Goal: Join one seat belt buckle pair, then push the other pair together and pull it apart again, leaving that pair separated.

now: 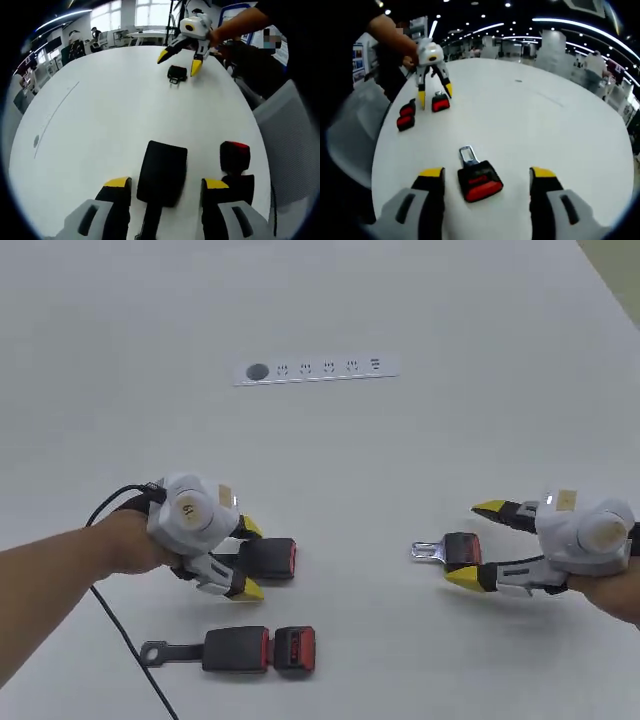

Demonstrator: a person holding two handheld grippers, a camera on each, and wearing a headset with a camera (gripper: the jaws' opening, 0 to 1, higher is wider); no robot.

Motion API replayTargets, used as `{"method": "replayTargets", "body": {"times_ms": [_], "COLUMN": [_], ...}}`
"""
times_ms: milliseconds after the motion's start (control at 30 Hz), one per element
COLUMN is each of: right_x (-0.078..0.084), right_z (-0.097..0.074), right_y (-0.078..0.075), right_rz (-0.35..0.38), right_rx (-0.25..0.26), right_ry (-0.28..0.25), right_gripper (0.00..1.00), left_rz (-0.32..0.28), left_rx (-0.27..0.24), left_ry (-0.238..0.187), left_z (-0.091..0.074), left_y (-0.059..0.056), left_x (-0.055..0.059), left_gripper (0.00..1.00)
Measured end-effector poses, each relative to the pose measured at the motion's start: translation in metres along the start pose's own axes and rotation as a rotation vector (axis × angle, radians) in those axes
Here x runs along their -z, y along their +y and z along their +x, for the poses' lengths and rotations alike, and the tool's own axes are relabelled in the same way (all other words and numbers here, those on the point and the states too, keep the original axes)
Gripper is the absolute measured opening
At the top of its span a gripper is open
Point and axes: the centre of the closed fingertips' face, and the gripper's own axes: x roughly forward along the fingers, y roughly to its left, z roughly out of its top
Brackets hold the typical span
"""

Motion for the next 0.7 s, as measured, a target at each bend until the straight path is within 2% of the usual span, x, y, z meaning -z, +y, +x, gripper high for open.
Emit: {"method": "replayTargets", "body": {"times_ms": [100,133,200,233,300,333,367,400,467,600,700], "right_x": [-0.006,-0.005,-0.008,-0.01,-0.011,-0.017,-0.017,-0.019,-0.026,-0.041,-0.051], "right_z": [-0.003,-0.004,-0.005,-0.006,-0.006,-0.007,-0.006,-0.005,-0.007,-0.012,-0.015], "right_y": [-0.001,0.0,0.004,0.005,0.006,0.008,0.008,0.012,0.015,0.021,0.031], "right_rz": [0.073,0.087,0.08,0.074,0.084,0.088,0.087,0.079,0.042,0.055,0.07], "right_rx": [0.053,0.06,0.063,0.08,0.095,0.105,0.108,0.104,0.113,0.142,0.157], "right_ry": [-0.023,-0.013,-0.022,-0.024,-0.028,-0.048,-0.056,-0.051,-0.055,-0.088,-0.117], "right_gripper": [0.82,0.85,0.86,0.87,0.89,0.91,0.92,0.92,0.92,0.94,0.96], "left_rz": [-0.08,-0.11,-0.118,-0.134,-0.159,-0.174,-0.195,-0.228,-0.247,-0.319,-0.366], "left_rx": [-0.08,-0.116,-0.17,-0.192,-0.217,-0.238,-0.256,-0.279,-0.315,-0.364,-0.415], "left_ry": [-0.054,-0.085,-0.117,-0.113,-0.134,-0.166,-0.187,-0.223,-0.28,-0.335,-0.404], "left_z": [-0.011,-0.017,-0.025,-0.031,-0.037,-0.043,-0.048,-0.055,-0.066,-0.084,-0.101], "left_y": [0.008,0.01,0.014,0.014,0.013,0.012,0.011,0.011,0.009,0.001,-0.002], "left_x": [-0.007,-0.011,-0.015,-0.014,-0.016,-0.02,-0.022,-0.024,-0.027,-0.021,-0.018], "left_gripper": [0.76,0.81,0.88,0.88,0.88,0.89,0.91,0.92,0.93,0.96,0.99]}}
